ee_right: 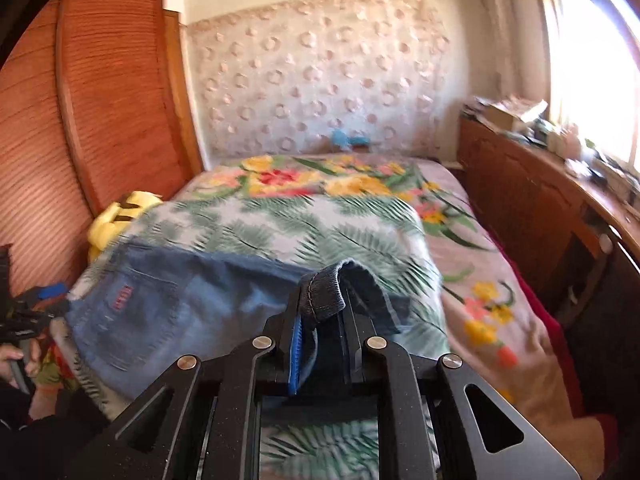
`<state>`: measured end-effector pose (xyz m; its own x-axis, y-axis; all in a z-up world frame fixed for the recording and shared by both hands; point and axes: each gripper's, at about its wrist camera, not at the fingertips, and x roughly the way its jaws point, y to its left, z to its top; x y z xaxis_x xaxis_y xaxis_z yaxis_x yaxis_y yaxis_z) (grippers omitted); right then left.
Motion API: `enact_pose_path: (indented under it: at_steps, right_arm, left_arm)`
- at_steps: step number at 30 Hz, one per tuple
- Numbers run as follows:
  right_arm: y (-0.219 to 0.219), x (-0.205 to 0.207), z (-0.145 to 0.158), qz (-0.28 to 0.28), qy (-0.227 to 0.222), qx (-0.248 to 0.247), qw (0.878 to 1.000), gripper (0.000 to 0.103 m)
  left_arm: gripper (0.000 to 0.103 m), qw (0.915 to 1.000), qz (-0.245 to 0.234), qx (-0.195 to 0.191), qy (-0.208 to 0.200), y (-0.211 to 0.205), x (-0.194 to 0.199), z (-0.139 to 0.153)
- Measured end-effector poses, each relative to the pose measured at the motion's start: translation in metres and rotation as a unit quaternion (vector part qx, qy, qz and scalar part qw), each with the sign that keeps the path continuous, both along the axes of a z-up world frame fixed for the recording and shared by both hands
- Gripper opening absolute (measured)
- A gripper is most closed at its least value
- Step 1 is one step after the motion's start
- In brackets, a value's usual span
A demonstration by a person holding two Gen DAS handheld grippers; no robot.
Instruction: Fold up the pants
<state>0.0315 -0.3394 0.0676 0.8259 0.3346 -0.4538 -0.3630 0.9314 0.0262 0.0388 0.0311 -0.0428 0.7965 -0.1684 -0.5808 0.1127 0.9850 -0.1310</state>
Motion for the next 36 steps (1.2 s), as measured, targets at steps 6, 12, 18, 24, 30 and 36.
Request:
enact_pose_path:
  at_steps: [6,12,18,24,30,36]
  right_arm:
    - [0.065,-0.001,0.040,0.098,-0.041,-0.002,0.994,0.011]
    - [0.153,-0.008,0.073,0.213,-0.070,-0.013,0.974,0.008]
    - [0.218,0.008,0.073,0.283,-0.035,-0.016,0.958,0.008]
    - [0.240,0.033,0.063,0.262,-0.017,-0.042,0.964,0.035]
    - [0.233,0.016,0.073,0.249,-0.017,-0.050,0.967,0.049]
    - [0.221,0.006,0.053,0.227,0.005,-0.053,0.972,0.049]
  left_arm:
    - [0.085,0.9999,0.009,0.003,-0.012,0.012,-0.010,0.010]
    - [0.085,0.9992,0.032,0.005,-0.025,0.034,-0.022,0.019]
    - [0.085,0.9982,0.053,0.001,-0.029,0.055,-0.031,0.021]
    - [0.085,0.9981,0.056,-0.002,-0.027,0.061,-0.031,0.018]
    - [0.085,0.9988,0.044,-0.003,-0.019,0.052,-0.023,0.010]
    - [0.085,0.9997,0.022,0.006,0.002,0.044,0.001,-0.003]
